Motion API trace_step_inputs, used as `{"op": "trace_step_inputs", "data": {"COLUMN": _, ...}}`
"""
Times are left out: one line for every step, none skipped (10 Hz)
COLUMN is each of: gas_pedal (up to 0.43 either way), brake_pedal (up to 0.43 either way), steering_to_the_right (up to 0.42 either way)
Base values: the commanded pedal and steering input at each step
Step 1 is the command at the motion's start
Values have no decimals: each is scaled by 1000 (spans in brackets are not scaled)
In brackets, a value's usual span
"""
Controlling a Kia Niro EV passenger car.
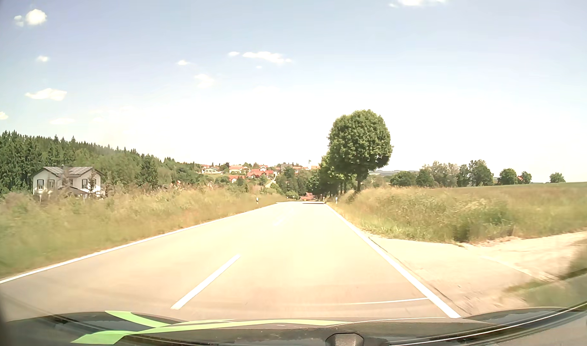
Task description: Follow the waypoints while adhering to traffic rules and regulations
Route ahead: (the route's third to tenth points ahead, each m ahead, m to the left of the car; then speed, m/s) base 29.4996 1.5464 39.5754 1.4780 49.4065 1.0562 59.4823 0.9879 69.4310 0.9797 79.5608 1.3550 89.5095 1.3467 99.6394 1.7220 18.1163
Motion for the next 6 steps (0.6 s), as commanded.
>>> {"op": "trace_step_inputs", "data": {"gas_pedal": 130, "brake_pedal": 0, "steering_to_the_right": -1}}
{"op": "trace_step_inputs", "data": {"gas_pedal": 138, "brake_pedal": 0, "steering_to_the_right": -1}}
{"op": "trace_step_inputs", "data": {"gas_pedal": 150, "brake_pedal": 0, "steering_to_the_right": -1}}
{"op": "trace_step_inputs", "data": {"gas_pedal": 157, "brake_pedal": 0, "steering_to_the_right": -1}}
{"op": "trace_step_inputs", "data": {"gas_pedal": 157, "brake_pedal": 0, "steering_to_the_right": -1}}
{"op": "trace_step_inputs", "data": {"gas_pedal": 157, "brake_pedal": 0, "steering_to_the_right": -1}}
